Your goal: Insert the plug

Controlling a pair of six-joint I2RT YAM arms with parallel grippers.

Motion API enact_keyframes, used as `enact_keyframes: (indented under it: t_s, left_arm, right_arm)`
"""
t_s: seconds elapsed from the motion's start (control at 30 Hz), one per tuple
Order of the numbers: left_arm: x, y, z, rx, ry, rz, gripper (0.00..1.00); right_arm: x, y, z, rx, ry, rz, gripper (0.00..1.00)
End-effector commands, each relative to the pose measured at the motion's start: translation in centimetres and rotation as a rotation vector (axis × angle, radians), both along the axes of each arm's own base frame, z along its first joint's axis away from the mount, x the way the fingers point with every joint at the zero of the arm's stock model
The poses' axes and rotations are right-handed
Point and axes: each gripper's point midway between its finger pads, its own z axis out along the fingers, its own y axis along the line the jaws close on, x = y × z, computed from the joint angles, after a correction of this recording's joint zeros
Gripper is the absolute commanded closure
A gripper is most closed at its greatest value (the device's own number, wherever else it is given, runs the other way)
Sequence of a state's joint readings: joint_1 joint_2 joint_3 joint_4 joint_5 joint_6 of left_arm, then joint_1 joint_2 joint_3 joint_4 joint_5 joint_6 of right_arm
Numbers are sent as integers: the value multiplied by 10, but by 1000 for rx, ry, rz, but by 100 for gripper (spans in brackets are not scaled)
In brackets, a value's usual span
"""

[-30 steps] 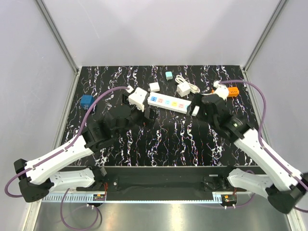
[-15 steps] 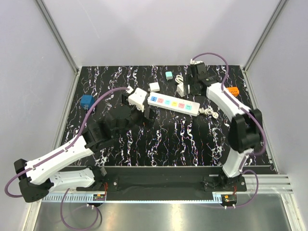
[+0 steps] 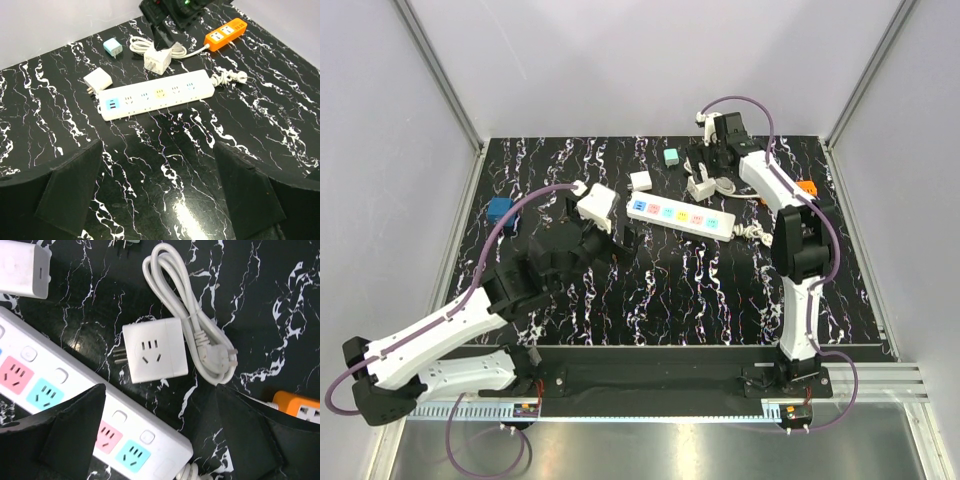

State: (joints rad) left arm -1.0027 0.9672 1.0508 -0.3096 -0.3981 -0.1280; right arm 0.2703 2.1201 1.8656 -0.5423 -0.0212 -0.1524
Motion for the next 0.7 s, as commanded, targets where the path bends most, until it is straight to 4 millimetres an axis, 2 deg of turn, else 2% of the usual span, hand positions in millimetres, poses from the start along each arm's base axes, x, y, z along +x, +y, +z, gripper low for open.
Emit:
enact_keyframes:
  t_s: [0.0, 0.03, 0.2, 0.3, 0.4, 0.47, 0.53, 0.57, 0.67]
  left_arm:
    - [2, 4, 22, -70, -58, 23, 1]
    - [1, 4, 23, -72, -59, 23, 1]
    - [1, 6, 24, -93, -66, 27, 1]
    - [1, 7, 24, -95, -70, 33, 1]
    - [2, 6, 22, -91, -65, 37, 1]
    - [2, 4, 20, -88, -61, 32, 2]
    - [3, 4, 20, -95, -55, 40, 3]
    - [3, 3, 19, -95, -50, 38, 4]
    - [3, 2, 21, -121, -33, 43, 5]
  right_arm:
    - [15, 6, -5, -38, -20, 74, 1]
    - [18, 7, -5, -41, -26, 83, 2]
    - [26, 9, -31, -63, 11, 107, 4]
    - [24, 17, -45, -31, 46, 138, 8]
    - [27, 11, -56, -56, 58, 113, 19]
    - [28, 9, -58, -76, 57, 109, 34]
    - [33, 4, -46, -102, 26, 98, 48]
    - [36, 3, -36, -107, 4, 89, 70]
    - [46, -3, 14, -112, -98, 32, 95]
